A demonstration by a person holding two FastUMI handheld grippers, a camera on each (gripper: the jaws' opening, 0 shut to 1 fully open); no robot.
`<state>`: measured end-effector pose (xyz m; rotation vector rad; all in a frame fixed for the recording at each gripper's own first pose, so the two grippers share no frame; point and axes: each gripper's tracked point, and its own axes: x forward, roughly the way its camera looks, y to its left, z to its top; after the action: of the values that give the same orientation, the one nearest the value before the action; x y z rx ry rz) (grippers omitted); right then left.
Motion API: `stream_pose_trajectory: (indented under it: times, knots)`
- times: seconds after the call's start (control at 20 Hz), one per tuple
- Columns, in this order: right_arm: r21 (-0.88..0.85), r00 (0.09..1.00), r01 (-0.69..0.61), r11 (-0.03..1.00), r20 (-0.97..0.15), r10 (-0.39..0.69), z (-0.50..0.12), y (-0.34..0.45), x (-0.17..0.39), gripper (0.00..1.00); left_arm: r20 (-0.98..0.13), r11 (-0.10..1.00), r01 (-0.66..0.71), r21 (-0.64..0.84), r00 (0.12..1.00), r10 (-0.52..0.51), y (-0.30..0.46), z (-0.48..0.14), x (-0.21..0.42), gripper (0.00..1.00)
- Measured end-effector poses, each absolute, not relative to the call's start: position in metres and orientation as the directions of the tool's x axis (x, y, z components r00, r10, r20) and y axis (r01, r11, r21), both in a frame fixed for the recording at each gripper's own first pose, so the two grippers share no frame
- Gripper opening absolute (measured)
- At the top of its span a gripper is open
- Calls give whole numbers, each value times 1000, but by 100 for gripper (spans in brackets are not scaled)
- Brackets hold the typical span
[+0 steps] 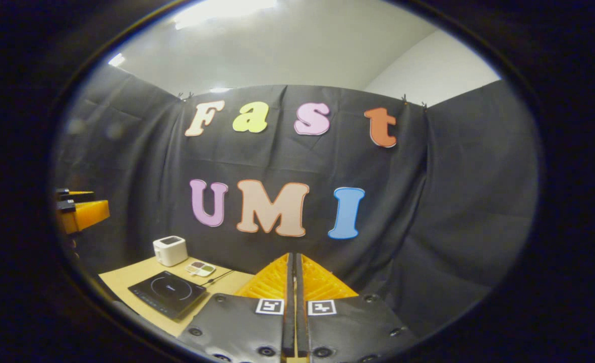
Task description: First push the handle of the pot to place it horizontally, then grasp the pot with both hands and set it on the induction cooktop.
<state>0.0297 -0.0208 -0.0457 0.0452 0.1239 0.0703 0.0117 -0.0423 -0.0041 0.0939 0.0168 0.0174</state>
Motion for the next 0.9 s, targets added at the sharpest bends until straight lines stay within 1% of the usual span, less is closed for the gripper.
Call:
stream_pose_trajectory:
  times: [0.1, 0.15, 0.2, 0.25, 0.3, 0.35, 0.4, 0.45, 0.5, 0.55, 0.6, 0.65, 0.7, 0.75, 0.8, 0.85, 0.9]
  knots:
    - [76, 989, -59, 995, -128, 69, -52, -30, 38, 4, -16, 994, -21, 103, 1000, 23, -45, -5, 14, 92]
    - [93, 988, -72, 993, -132, 84, -57, -28, 38, 4, -13, 995, -24, 102, 1000, 25, -46, -4, 14, 92]
    - [118, 983, -106, 987, -137, 122, -60, -20, 38, 2, -16, 994, -27, 102, 999, 28, -46, -5, 15, 92]
    - [138, 976, -137, 981, -149, 158, -66, -9, 37, 7, -20, 994, -31, 103, 999, 33, -46, -6, 16, 95]
    - [144, 971, -157, 977, -158, 179, -73, -4, 41, 0, -21, 994, -37, 107, 999, 40, -44, -8, 16, 92]
    - [139, 963, -169, 976, -188, 194, -85, 1, 40, 7, -19, 993, -40, 109, 999, 43, -42, -9, 17, 92]
    - [142, 959, -169, 975, -206, 196, -91, 2, 44, 3, -25, 993, -40, 108, 999, 43, -41, -12, 19, 92]
    - [162, 950, -180, 970, -227, 215, -98, 12, 45, 0, -27, 994, -36, 105, 999, 39, -38, -16, 22, 95]
    - [179, 941, -187, 966, -249, 228, -106, 23, 47, 2, -27, 994, -28, 101, 999, 31, -36, -19, 26, 95]
    - [184, 934, -187, 965, -272, 233, -116, 32, 48, 2, -29, 995, -20, 95, 999, 22, -32, -24, 32, 95]
    - [184, 931, -185, 965, -282, 232, -123, 39, 51, 2, -38, 996, -10, 89, 999, 13, -25, -31, 37, 92]
    - [177, 931, -175, 969, -291, 222, -128, 46, 55, 2, -47, 997, 1, 82, 999, 3, -18, -38, 44, 93]
    - [174, 926, -164, 971, -312, 213, -138, 55, 60, 0, -54, 997, 6, 80, 999, -2, -8, -44, 50, 93]
    - [179, 920, -150, 972, -336, 204, -150, 66, 62, 2, -53, 997, 13, 78, 999, -9, 4, -47, 57, 93]
    - [183, 915, -127, 975, -358, 187, -160, 75, 66, 0, -45, 997, 27, 78, 999, -24, 13, -50, 66, 95]
    - [184, 909, -106, 977, -381, 170, -169, 85, 68, 0, -43, 996, 40, 84, 998, -37, 24, -52, 75, 95]
    - [184, 901, -80, 980, -408, 150, -179, 95, 71, 2, -45, 994, 55, 92, 998, -51, 35, -57, 83, 95]
